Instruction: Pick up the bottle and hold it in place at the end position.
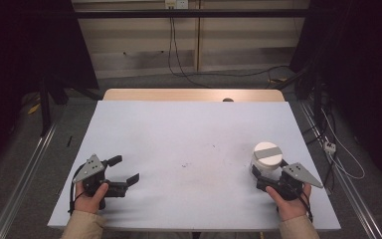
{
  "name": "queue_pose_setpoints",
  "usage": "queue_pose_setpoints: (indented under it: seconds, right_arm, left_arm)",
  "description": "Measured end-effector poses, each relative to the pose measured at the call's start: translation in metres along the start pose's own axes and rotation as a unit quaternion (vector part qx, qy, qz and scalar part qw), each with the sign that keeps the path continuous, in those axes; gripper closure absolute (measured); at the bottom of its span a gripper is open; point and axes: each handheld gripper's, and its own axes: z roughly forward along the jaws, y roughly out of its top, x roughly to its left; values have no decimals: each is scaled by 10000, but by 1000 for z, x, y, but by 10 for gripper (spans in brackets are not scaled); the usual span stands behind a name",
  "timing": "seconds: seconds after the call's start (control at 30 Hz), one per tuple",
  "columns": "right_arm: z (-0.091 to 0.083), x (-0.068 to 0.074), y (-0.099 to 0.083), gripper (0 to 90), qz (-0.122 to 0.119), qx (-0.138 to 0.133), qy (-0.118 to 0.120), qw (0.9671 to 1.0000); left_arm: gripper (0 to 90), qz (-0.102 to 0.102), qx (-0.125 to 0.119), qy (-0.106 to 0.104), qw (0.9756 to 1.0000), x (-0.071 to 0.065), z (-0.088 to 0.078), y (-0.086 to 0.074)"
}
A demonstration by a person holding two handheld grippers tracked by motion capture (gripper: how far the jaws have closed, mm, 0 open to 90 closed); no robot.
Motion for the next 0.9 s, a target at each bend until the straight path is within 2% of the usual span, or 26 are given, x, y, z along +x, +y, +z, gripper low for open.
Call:
queue_pose_setpoints:
  seconds: [0.27,0.63,0.9]
  right_arm:
    - [12,1,3,66,44,114,12,9999]
    - [15,-1,4,146,58,202,68,9998]
    - [15,0,4,166,50,202,80,9998]
  left_arm:
    - [36,-23,11,-5,10000,1,-1,-1]
    - [37,-38,36,-11,10000,1,-1,-2]
    - [37,-42,26,-10,10000,1,0,-2]
